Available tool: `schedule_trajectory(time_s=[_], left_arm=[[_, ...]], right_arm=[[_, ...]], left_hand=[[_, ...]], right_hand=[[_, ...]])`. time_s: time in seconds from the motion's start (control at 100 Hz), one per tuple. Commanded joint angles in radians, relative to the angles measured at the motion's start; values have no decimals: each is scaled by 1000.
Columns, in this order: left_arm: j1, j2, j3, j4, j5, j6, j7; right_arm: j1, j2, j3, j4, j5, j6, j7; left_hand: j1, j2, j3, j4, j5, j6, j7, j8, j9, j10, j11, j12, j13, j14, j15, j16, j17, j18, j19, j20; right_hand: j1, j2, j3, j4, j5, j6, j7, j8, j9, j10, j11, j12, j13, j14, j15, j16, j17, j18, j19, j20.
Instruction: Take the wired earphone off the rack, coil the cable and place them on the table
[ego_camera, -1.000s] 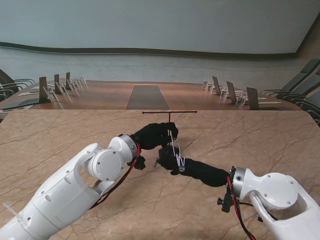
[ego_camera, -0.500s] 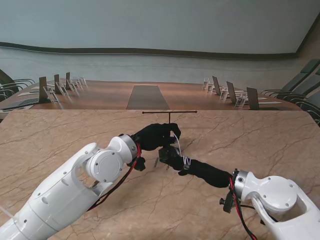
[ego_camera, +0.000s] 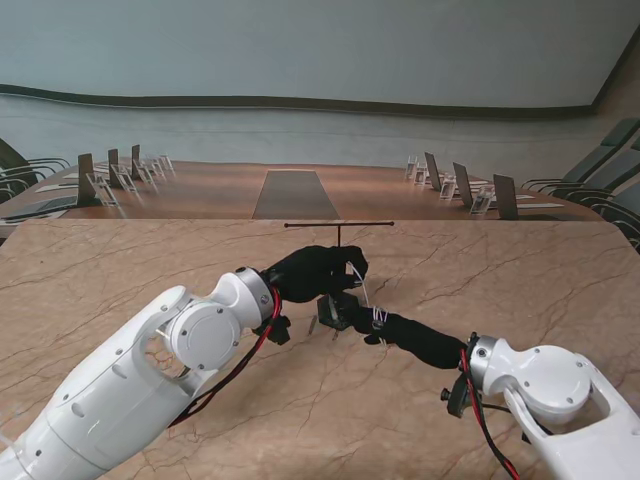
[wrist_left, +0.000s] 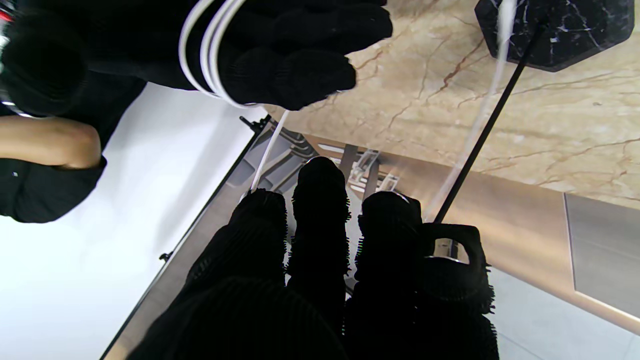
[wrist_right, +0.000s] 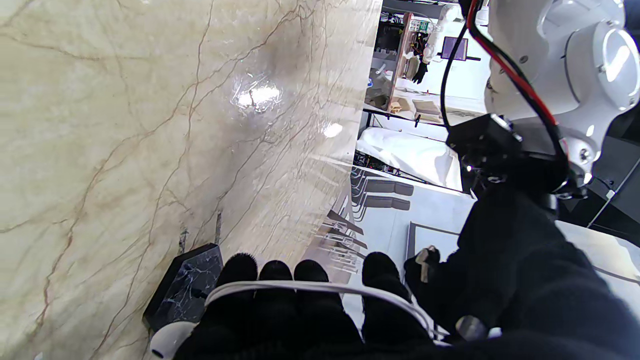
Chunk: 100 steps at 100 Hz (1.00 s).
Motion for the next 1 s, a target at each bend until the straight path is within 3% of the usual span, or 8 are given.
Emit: schedule_trajectory(time_s=[0.0, 0.16, 0.23, 0.36, 0.38, 0.41, 0.84, 0.99], left_arm=[[10, 1, -3, -26, 3, -4, -7], [19, 4, -5, -47, 1, -16, -11], [21, 4, 1, -53, -4, -15, -13], [26, 5, 12, -61, -12, -14, -20], [27, 6, 12, -62, -11, -13, -22], [29, 6, 11, -63, -10, -14, -22], [86, 14, -13, -94, -1, -16, -25], [96, 14, -14, -89, 0, -11, -25]], right_arm=[[12, -7, -9, 14, -4, 13, -5], [43, -14, -32, 46, 1, 30, -18], [63, -17, -47, 67, 4, 32, -27], [88, -28, -63, 99, 15, 37, -55], [90, -29, -63, 101, 16, 39, -59], [93, -30, -62, 105, 15, 38, -63], [101, -38, -4, 115, 18, -12, -99], [87, -38, 24, 105, 16, -21, -104]], left_hand=[[69, -10, 13, -21, 12, -7, 82, 16, 16, 1, 39, 8, 16, 41, 4, -3, 24, -16, 83, -1], [69, -11, 14, -22, 13, -6, 82, 16, 21, -3, 40, 9, 21, 40, 5, -5, 32, -15, 88, -6], [69, -11, 15, -22, 12, -6, 82, 16, 20, 0, 39, 9, 22, 41, 5, -5, 32, -14, 90, -7], [69, -11, 15, -23, 13, -7, 82, 16, 21, -2, 40, 9, 22, 43, 5, -7, 32, -14, 91, -11], [69, -11, 14, -23, 13, -7, 82, 16, 20, 1, 39, 9, 21, 42, 5, -7, 32, -14, 91, -11], [69, -12, 14, -23, 13, -7, 83, 16, 20, 3, 39, 9, 21, 42, 5, -7, 32, -14, 91, -12], [69, -14, 17, -22, 14, -3, 82, 16, 21, -4, 39, 9, 20, 41, 5, -8, 29, -13, 90, -16], [69, -14, 18, -22, 14, -3, 82, 16, 21, -3, 39, 8, 19, 42, 2, -10, 28, -12, 89, -17]], right_hand=[[-73, 9, 16, -25, 10, 1, -71, -17, -17, -35, -36, -22, -30, -36, -34, -10, -26, -11, -41, 39], [-108, 13, 20, -33, 17, 14, -131, -33, -28, -46, -81, -41, -39, -43, -65, -7, -27, -17, -90, 55], [-162, -28, 88, -46, 31, 25, -136, -187, -38, -47, -92, -46, -41, -47, -63, -28, -15, -21, -158, 122], [-166, -38, 98, -47, 30, 32, -143, -218, -48, -50, -105, -50, -41, -51, -70, -37, -13, -24, -171, 131], [-165, -37, 96, -49, 38, 32, -142, -291, -48, -50, -107, -52, -41, -52, -66, -51, -6, -24, -192, 137], [-167, -33, 95, -49, 39, 33, -142, -314, -48, -49, -109, -53, -41, -51, -67, -55, -4, -23, -197, 139], [-159, -31, 94, -46, 42, 30, -138, -342, -46, -47, -107, -46, -39, -51, -67, -47, -4, -23, -197, 152], [-150, -27, 87, -43, 38, -31, -116, -316, -37, -28, -90, -25, -38, -32, -54, -14, -1, -9, -178, 170]])
